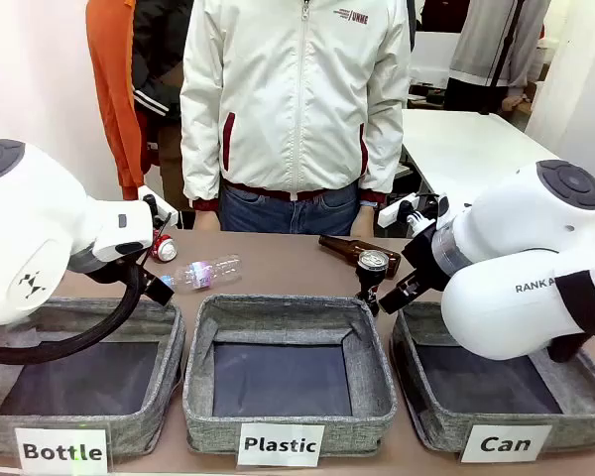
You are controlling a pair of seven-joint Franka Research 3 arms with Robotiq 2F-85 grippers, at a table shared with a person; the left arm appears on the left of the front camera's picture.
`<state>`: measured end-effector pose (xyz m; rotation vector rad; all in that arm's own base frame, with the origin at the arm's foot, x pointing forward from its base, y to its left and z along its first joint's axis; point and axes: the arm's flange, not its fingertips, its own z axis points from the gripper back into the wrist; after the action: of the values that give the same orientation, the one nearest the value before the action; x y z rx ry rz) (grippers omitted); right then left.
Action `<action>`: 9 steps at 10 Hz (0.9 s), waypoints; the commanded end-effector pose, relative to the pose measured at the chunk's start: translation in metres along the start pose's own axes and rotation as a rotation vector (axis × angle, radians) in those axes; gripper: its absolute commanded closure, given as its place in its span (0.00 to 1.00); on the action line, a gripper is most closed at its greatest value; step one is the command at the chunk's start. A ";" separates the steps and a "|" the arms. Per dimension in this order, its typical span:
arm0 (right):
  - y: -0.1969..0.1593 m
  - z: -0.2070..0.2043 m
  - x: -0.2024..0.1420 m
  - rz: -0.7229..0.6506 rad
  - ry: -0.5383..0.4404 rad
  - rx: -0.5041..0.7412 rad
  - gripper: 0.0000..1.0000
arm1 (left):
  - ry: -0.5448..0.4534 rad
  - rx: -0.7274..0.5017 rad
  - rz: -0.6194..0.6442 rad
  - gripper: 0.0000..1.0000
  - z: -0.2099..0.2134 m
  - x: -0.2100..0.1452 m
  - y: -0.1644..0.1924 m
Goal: Sort the can waste into the basket.
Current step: Pick up the can waste from the table and place it in the right Fabric basket.
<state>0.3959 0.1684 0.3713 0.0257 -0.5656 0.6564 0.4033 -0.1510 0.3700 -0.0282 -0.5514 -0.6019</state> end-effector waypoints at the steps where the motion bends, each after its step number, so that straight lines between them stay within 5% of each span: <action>1: 0.000 0.000 0.000 0.000 0.000 0.000 0.00 | 0.000 0.000 0.000 0.00 0.000 0.000 0.000; 9: 0.000 0.000 0.000 0.000 0.000 0.000 0.00 | 0.000 0.000 0.000 0.00 0.000 0.000 0.000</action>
<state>0.3958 0.1685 0.3713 0.0249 -0.5656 0.6577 0.4033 -0.1510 0.3700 -0.0282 -0.5514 -0.6019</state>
